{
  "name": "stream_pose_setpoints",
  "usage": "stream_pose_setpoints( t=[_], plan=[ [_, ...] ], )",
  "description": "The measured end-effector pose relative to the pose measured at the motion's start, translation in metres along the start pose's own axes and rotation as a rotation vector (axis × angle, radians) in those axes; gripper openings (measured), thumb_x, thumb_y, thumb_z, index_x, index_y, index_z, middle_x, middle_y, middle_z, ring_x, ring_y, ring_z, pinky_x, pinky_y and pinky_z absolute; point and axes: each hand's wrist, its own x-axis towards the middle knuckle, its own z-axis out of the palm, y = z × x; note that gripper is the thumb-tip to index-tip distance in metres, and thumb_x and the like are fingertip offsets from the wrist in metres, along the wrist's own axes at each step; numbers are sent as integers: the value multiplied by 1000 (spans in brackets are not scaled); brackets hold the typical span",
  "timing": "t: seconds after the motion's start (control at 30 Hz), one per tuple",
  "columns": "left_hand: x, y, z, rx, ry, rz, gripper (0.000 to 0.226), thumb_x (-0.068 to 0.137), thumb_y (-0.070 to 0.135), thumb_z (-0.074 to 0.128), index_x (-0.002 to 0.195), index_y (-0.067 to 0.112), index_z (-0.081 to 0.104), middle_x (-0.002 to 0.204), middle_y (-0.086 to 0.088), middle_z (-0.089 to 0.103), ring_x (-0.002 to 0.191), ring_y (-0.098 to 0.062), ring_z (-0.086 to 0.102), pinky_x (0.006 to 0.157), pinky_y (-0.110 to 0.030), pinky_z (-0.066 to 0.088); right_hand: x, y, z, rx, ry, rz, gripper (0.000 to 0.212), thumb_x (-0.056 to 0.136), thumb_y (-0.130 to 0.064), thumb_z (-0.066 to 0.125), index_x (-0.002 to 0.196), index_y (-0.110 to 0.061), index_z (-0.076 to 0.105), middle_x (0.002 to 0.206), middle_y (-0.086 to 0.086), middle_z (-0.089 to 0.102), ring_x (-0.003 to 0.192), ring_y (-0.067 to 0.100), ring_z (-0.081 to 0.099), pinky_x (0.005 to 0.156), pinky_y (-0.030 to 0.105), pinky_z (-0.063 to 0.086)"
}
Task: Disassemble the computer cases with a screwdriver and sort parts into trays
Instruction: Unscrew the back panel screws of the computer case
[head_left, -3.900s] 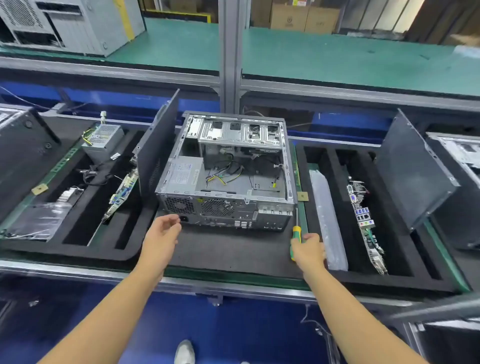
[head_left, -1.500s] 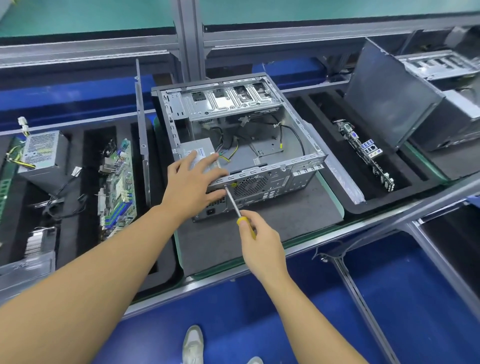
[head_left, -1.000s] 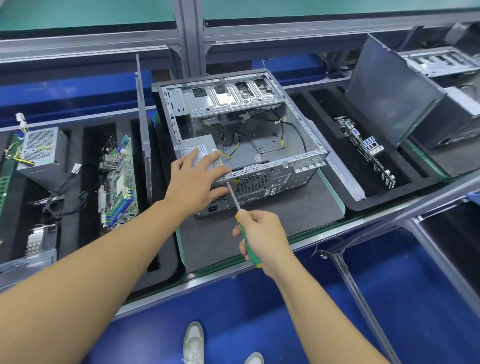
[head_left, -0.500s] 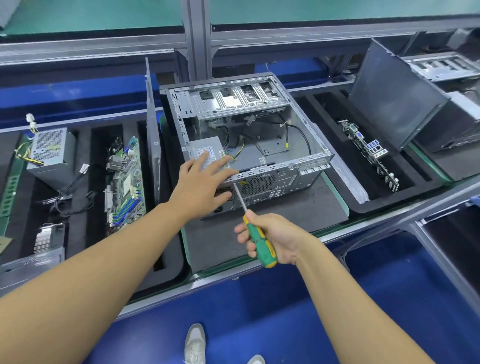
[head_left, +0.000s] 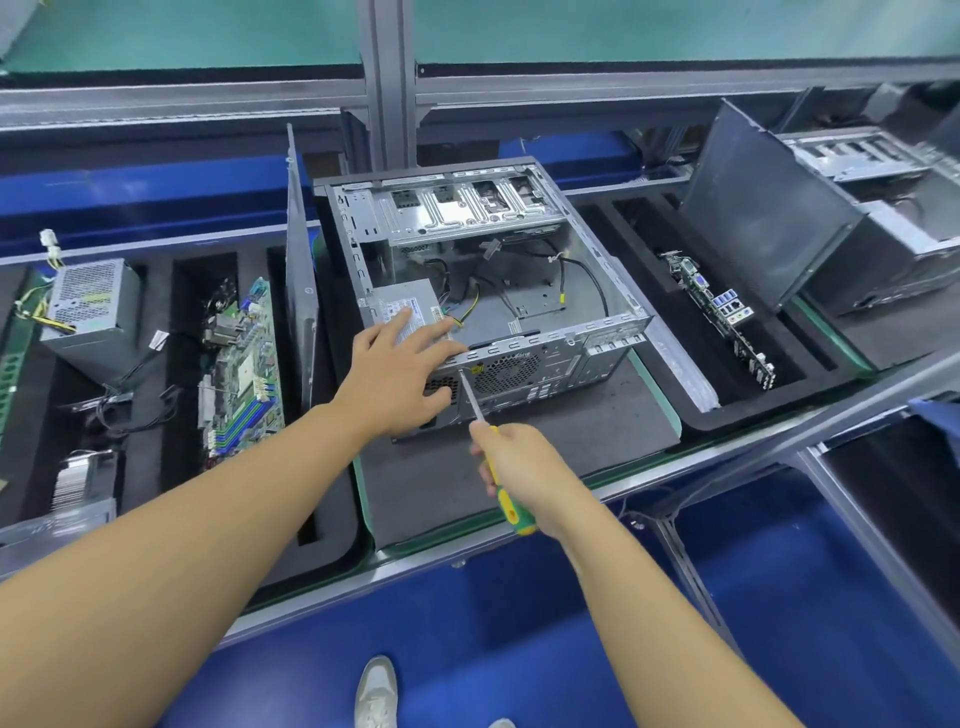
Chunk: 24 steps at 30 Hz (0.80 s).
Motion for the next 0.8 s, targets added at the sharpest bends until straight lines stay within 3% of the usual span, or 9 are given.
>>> stream_pose_setpoints(
  t=[0.1,0.2,0.27,0.37,0.43,0.5,0.57,0.7,0.8],
  plan=[
    [0,0,-1,-9,-10,-9,53,89,47,52,140,48,40,162,22,18,152,-29,9,115,-47,9,-5,10,-15,642,-308,137,32,105,-17,38,117,4,60,70,9,53,61,21,53,68,39,56],
    [-2,1,-1,-13,-23,-16,52,89,47,52,140,47,41,162,22,18,152,-28,8,116,-45,8,-9,25,-15,723,-290,89,26,105,-15,48,124,-5,63,78,8,54,63,20,58,62,39,59],
    [-2,3,-3,-21,-6,-20,51,89,49,52,139,46,43,161,22,20,152,-28,9,116,-45,7,-11,27,-6,429,-90,-20,20,103,-13,52,118,-15,66,81,5,55,61,19,57,55,33,53],
    [-4,6,-2,-18,-6,-12,55,87,53,46,141,46,41,162,21,21,152,-29,10,117,-47,8,-16,28,14,-495,354,-279,19,100,-21,54,119,-21,58,102,-1,54,81,27,60,67,37,45],
    [-7,4,-8,22,-2,50,63,86,53,48,146,45,35,162,19,22,151,-31,17,116,-51,15,-21,26,22,-618,462,-302,27,100,-26,56,127,-24,54,112,-4,49,92,28,61,71,38,43],
    [-13,3,-12,123,108,230,61,86,46,61,145,41,45,157,12,37,143,-31,37,106,-53,33,-19,28,18,-387,412,-265,29,98,-25,61,127,-22,57,113,-6,53,100,22,60,80,36,45],
    [-16,6,-8,195,260,438,40,88,37,68,128,36,65,145,3,55,131,-28,53,94,-51,45,-17,31,11,-180,339,-210,25,94,-25,69,117,-22,63,107,-6,61,99,15,61,85,32,49],
    [-9,18,-5,131,347,567,19,86,14,69,98,26,77,108,0,71,111,-24,66,81,-46,51,-16,35,4,212,223,-61,14,91,-30,73,98,-17,72,81,-2,69,64,12,64,58,32,54],
    [-5,18,-9,34,356,593,34,83,14,44,87,23,77,97,-3,71,99,-27,70,69,-44,53,-22,38,-1,724,-35,139,41,103,-37,52,98,-3,74,83,11,69,61,18,60,49,29,47]
  ],
)
